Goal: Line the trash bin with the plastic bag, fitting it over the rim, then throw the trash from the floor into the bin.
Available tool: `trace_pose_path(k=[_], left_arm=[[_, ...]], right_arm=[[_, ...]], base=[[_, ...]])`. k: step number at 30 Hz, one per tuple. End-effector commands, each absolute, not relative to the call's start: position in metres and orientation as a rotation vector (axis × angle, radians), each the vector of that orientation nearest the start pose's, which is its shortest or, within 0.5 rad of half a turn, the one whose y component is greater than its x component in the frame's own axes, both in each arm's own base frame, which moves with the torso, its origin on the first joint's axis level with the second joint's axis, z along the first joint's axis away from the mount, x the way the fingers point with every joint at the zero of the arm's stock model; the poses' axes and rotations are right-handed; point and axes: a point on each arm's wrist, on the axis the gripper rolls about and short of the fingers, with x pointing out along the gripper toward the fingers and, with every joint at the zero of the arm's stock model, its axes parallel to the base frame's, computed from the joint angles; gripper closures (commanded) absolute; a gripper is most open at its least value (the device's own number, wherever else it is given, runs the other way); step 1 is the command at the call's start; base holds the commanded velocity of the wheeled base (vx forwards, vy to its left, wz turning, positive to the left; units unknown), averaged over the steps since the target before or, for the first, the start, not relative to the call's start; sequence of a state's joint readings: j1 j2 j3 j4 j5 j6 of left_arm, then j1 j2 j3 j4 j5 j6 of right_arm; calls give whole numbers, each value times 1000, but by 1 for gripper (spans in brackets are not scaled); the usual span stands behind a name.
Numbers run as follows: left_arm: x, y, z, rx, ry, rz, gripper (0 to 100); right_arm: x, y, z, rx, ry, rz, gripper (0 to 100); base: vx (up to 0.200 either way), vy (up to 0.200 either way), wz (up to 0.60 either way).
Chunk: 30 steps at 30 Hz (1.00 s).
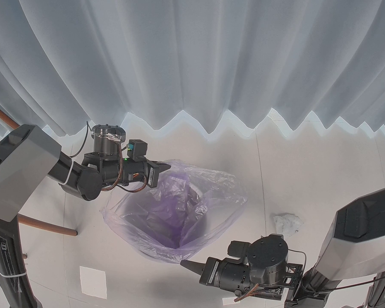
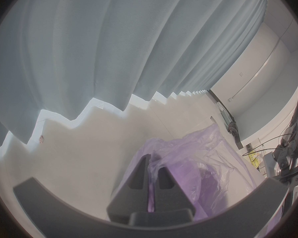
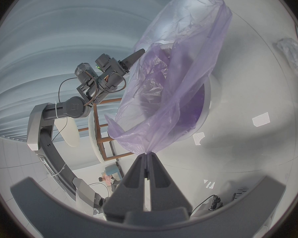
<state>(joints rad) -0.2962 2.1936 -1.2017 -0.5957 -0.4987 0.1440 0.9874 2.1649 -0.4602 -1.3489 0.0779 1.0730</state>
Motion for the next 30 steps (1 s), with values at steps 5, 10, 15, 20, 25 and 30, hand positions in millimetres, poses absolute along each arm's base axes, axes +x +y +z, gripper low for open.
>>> trace_pose_path(k=[5, 10, 15, 20, 25, 30], left_arm=[[386, -99, 122, 32, 360, -721, 100], [351, -63, 127, -11, 418, -641, 100], [310, -36, 118, -49, 496, -571, 100], [271, -16, 113, -77, 544, -512, 100], [233, -11, 98, -101, 624, -492, 100], [219, -9, 86, -119, 676, -486, 100]], right_arm=[[169, 257, 32, 793, 853, 749, 100], [168, 243, 38, 811, 830, 737, 100], [178, 221, 45, 842, 788, 682, 100], [211, 196, 50, 880, 728, 629, 100], [248, 179, 59, 922, 658, 640, 100], [261, 176, 55, 925, 634, 621, 100]], base=[[0, 0, 0], [0, 0, 0], [0, 0, 0], [0, 0, 0], [0, 0, 0], [0, 0, 0]])
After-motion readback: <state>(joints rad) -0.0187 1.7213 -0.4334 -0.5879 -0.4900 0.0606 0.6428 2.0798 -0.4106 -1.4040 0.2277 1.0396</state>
